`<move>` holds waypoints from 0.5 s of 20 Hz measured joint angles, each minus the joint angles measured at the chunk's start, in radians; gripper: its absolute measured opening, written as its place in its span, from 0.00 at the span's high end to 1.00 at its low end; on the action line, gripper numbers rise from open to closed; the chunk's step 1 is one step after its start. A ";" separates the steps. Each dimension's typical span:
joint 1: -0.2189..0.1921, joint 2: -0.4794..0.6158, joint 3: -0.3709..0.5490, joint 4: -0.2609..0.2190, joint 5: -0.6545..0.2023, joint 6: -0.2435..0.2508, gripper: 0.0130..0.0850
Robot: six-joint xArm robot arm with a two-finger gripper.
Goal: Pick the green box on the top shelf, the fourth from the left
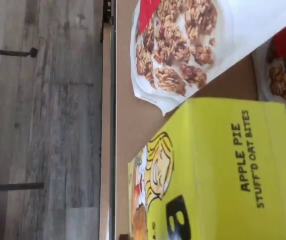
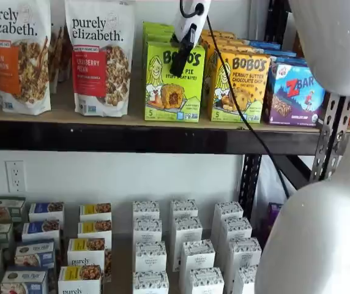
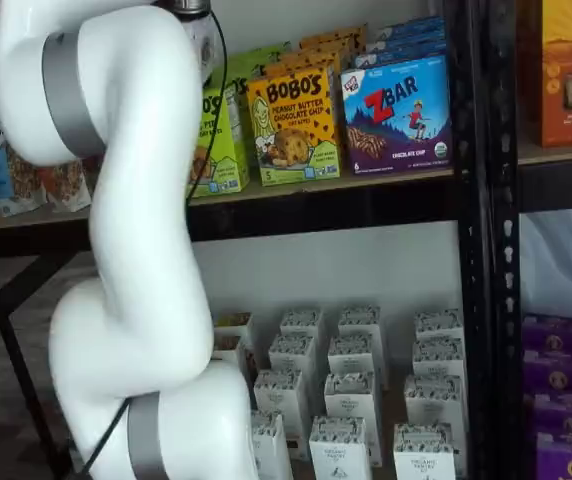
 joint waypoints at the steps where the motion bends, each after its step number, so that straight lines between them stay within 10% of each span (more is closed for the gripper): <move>1: 0.000 0.001 0.000 0.001 -0.001 0.000 0.17; 10: -0.001 0.008 -0.012 0.002 0.007 0.000 0.33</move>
